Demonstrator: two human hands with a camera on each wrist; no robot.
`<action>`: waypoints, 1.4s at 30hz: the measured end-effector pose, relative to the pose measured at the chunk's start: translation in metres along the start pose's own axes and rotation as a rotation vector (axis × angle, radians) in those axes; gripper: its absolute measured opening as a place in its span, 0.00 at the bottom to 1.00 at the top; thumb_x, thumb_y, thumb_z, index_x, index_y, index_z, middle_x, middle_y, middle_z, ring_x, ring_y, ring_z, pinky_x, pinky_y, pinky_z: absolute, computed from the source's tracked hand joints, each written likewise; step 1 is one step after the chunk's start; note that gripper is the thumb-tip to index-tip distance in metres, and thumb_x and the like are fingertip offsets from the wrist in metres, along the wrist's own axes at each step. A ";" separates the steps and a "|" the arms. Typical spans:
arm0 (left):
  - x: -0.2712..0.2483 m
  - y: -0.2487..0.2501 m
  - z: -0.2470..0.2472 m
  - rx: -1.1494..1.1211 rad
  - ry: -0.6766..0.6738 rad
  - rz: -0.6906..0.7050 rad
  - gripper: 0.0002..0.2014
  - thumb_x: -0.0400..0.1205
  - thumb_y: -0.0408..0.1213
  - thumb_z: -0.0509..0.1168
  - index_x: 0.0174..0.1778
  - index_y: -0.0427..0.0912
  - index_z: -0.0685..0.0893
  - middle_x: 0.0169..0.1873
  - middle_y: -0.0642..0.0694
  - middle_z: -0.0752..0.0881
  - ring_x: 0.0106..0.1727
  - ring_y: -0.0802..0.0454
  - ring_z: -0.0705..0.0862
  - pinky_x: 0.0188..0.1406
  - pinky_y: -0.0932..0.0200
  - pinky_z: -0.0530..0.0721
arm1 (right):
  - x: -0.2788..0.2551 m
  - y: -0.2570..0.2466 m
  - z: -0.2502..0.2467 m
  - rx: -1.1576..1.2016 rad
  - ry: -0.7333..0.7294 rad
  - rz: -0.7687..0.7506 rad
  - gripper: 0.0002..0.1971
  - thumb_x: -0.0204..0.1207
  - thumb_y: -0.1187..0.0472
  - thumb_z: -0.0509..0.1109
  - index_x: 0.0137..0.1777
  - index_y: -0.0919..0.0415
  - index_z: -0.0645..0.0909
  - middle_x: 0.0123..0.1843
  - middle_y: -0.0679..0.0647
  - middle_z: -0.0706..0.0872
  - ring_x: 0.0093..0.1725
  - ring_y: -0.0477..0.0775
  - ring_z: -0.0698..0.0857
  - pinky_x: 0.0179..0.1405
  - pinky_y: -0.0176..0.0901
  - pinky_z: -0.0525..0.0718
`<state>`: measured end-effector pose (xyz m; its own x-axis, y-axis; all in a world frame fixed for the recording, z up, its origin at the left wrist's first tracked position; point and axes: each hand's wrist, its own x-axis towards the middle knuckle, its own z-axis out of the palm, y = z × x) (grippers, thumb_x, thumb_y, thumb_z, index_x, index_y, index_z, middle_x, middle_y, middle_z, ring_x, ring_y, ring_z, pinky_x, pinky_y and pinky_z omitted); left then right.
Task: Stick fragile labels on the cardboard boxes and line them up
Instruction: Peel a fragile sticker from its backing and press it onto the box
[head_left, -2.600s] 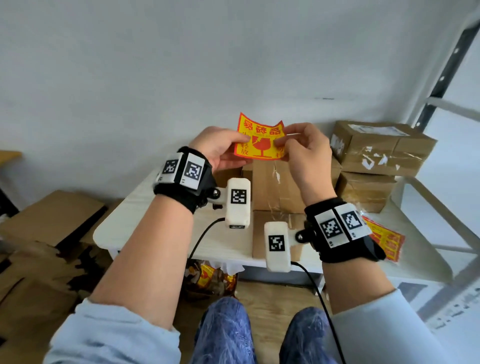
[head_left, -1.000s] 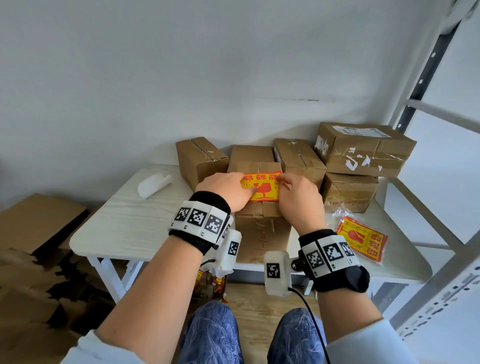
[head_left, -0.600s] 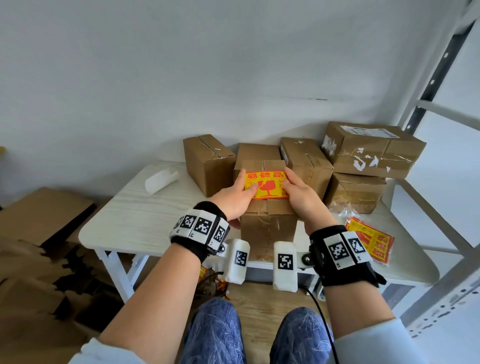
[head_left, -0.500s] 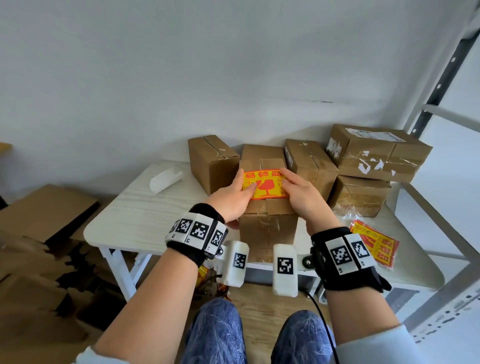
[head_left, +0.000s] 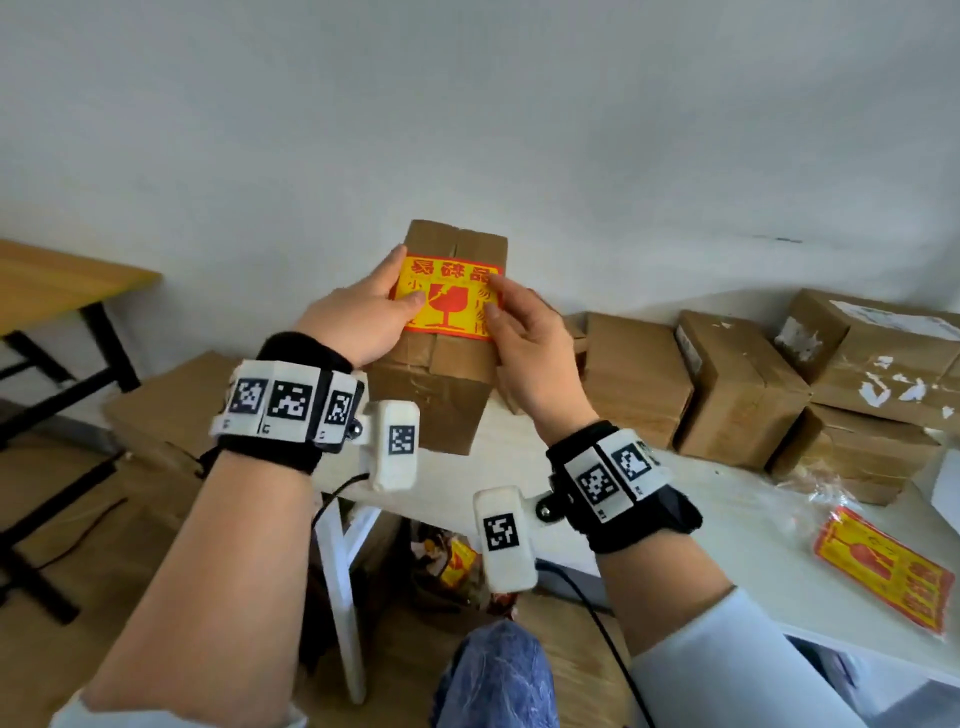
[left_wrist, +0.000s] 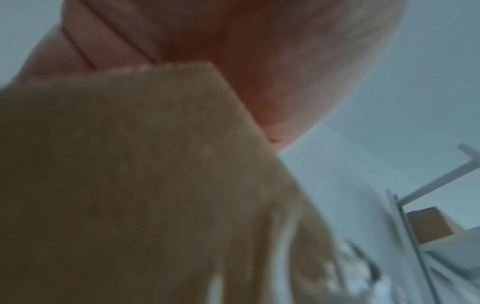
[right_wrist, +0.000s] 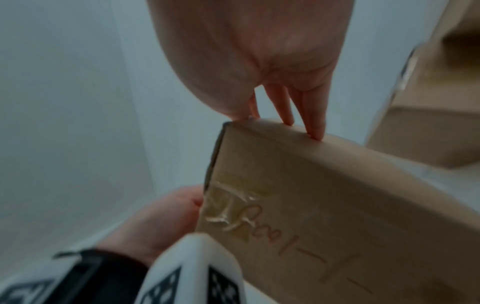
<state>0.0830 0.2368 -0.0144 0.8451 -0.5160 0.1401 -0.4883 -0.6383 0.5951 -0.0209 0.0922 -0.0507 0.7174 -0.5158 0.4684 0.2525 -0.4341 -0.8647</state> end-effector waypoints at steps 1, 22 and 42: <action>0.006 -0.006 -0.008 0.039 0.045 -0.030 0.33 0.87 0.60 0.52 0.85 0.64 0.44 0.84 0.48 0.64 0.80 0.39 0.71 0.79 0.42 0.69 | 0.007 0.002 0.016 0.005 0.005 -0.005 0.19 0.85 0.57 0.65 0.75 0.55 0.78 0.69 0.51 0.85 0.68 0.51 0.84 0.71 0.55 0.82; 0.108 -0.040 0.039 -0.170 0.145 -0.052 0.25 0.84 0.60 0.59 0.74 0.53 0.73 0.68 0.50 0.83 0.68 0.44 0.82 0.66 0.51 0.76 | 0.082 0.054 0.067 -0.296 0.130 0.123 0.19 0.85 0.60 0.62 0.75 0.51 0.79 0.67 0.56 0.87 0.67 0.60 0.84 0.69 0.51 0.80; 0.156 -0.026 0.085 0.141 0.185 0.053 0.28 0.84 0.60 0.59 0.73 0.44 0.78 0.66 0.39 0.84 0.68 0.36 0.81 0.67 0.44 0.79 | 0.096 0.087 0.044 -0.371 0.077 0.073 0.20 0.82 0.60 0.66 0.73 0.63 0.78 0.67 0.61 0.84 0.66 0.60 0.83 0.65 0.46 0.77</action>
<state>0.2088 0.1244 -0.0751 0.8365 -0.4456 0.3189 -0.5478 -0.6933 0.4683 0.0982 0.0373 -0.0894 0.6704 -0.6031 0.4321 -0.0602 -0.6247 -0.7785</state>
